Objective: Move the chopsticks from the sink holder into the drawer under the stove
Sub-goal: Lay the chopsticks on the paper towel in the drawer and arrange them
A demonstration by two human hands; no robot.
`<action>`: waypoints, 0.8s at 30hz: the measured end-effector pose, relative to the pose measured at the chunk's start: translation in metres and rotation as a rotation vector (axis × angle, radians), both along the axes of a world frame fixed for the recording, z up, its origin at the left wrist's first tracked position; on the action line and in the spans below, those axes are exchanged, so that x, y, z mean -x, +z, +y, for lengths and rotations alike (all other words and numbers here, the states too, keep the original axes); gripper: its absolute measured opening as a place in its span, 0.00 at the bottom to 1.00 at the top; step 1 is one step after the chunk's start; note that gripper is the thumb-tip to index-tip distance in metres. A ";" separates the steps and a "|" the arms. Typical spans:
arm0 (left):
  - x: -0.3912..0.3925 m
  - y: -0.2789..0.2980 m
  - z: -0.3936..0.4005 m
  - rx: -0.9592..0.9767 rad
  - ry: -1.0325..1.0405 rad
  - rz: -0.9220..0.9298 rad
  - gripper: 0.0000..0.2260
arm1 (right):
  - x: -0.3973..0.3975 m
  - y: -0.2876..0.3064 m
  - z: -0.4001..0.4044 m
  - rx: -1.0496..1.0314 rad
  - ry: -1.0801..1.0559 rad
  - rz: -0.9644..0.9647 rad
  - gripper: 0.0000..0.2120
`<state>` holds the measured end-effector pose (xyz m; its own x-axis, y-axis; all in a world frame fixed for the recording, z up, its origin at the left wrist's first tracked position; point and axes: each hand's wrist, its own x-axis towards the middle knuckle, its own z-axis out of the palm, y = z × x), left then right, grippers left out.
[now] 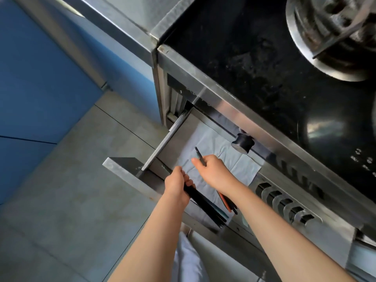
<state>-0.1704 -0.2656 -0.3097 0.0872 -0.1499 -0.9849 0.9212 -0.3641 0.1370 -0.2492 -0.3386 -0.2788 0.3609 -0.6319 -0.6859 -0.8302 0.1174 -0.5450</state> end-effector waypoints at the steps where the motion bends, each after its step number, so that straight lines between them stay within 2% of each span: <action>1: 0.000 0.001 0.000 0.005 -0.007 0.012 0.18 | -0.001 -0.003 0.002 -0.021 0.005 0.004 0.22; 7: 0.001 0.001 0.001 -0.024 -0.001 0.033 0.17 | -0.002 -0.018 0.012 -0.075 0.037 0.007 0.21; 14: 0.007 -0.018 -0.009 -0.188 0.108 -0.017 0.11 | -0.005 -0.034 -0.004 -0.087 0.093 0.039 0.21; 18: 0.013 -0.034 -0.030 -0.181 0.168 0.021 0.11 | -0.014 -0.046 -0.026 -0.123 0.128 0.057 0.20; 24: -0.004 -0.066 -0.053 -0.114 0.123 0.107 0.13 | -0.030 -0.080 -0.054 -0.164 0.173 0.112 0.18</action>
